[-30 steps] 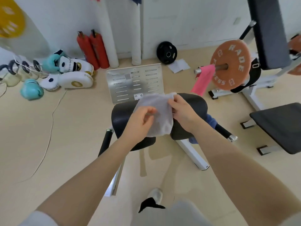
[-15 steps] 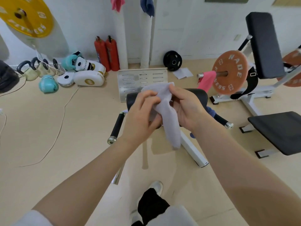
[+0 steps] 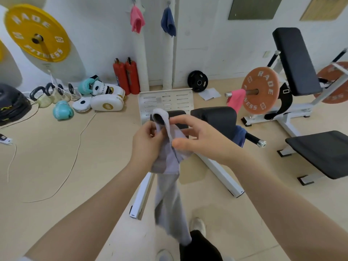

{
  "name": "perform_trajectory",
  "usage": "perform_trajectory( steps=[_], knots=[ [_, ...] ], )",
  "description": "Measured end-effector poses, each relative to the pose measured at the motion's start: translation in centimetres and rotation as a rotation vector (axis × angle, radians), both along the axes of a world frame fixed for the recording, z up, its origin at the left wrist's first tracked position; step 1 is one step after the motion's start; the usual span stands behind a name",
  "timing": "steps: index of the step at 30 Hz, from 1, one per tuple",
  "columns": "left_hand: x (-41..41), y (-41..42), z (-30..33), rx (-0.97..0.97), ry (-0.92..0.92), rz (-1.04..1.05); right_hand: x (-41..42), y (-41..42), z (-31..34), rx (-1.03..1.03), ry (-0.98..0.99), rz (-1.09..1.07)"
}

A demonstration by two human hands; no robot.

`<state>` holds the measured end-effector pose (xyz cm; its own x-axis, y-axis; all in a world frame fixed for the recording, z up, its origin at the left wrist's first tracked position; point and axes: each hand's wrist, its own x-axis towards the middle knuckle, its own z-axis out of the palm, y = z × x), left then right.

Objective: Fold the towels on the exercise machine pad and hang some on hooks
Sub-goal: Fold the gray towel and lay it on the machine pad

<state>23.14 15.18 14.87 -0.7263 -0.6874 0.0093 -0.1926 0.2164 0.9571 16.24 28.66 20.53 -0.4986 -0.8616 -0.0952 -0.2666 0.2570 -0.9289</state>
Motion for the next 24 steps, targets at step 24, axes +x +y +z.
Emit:
perform_trajectory(
  steps=[24],
  knots=[
    [-14.9, 3.8, -0.2, -0.096, -0.305, -0.114, -15.5, 1.5, -4.1, 0.064, 0.292, -0.092]
  ],
)
